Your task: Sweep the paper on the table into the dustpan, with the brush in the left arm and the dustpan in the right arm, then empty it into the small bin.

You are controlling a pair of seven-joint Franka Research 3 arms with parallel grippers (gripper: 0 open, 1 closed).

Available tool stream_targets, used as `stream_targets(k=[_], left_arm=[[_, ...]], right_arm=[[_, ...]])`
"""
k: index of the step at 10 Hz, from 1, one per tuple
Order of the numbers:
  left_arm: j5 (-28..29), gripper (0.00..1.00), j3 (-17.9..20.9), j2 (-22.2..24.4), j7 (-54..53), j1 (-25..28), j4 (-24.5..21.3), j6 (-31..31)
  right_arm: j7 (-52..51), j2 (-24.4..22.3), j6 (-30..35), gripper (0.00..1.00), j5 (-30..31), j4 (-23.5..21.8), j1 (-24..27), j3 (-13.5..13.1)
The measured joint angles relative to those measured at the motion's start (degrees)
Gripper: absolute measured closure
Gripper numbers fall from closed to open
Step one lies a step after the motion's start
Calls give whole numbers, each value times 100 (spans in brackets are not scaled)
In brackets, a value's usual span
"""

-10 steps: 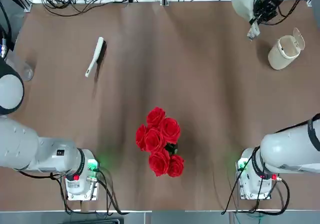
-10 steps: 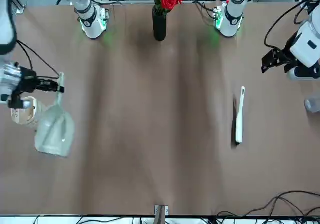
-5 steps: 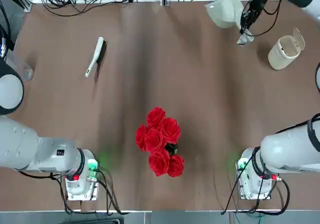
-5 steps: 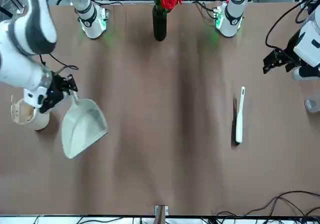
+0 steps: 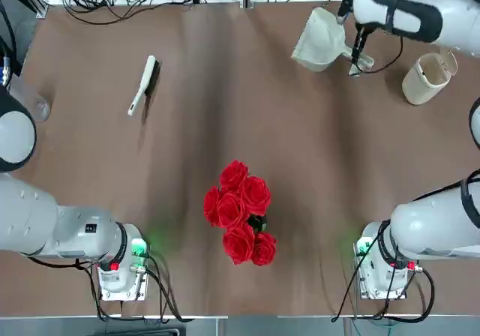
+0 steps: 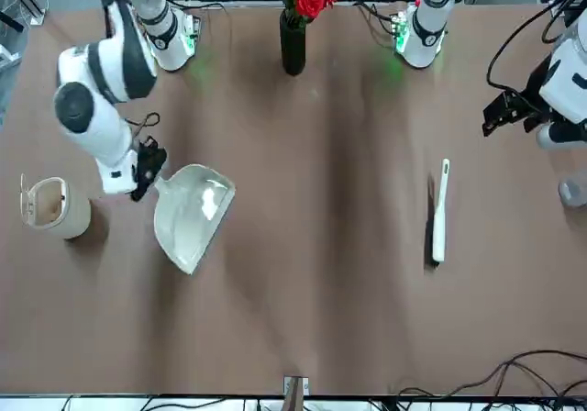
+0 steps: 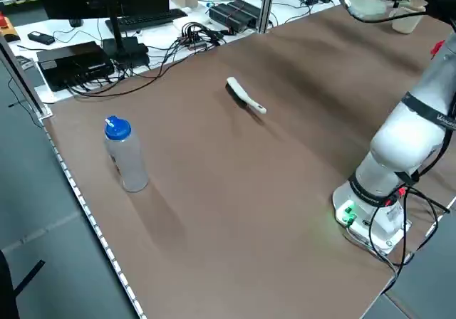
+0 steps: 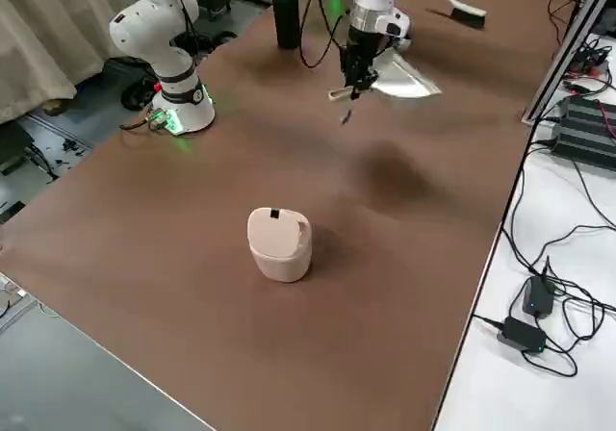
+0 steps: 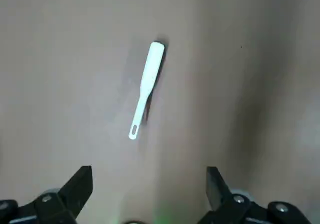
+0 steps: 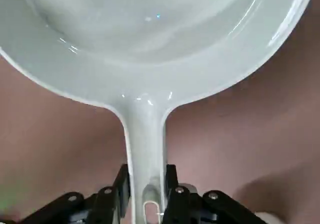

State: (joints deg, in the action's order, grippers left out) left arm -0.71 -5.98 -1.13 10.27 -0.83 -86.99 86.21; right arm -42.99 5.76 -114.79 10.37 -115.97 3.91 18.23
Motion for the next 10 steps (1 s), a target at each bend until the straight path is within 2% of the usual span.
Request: stream_targets(k=[2, 6, 10], left_arm=[[2, 0, -11, -72, 0, 0, -1, 0], [2, 0, 16, -90, -5, 41, 5, 0], [2, 0, -50, -91, -8, 4, 5, 0]], right_arm=[[-204, 124, -264, 67, 433, -186, -21, 127], [-279, 879, -816, 67, 1274, -224, -97, 309], [-87, 1290, -923, 67, 2018, -225, -324, 443]])
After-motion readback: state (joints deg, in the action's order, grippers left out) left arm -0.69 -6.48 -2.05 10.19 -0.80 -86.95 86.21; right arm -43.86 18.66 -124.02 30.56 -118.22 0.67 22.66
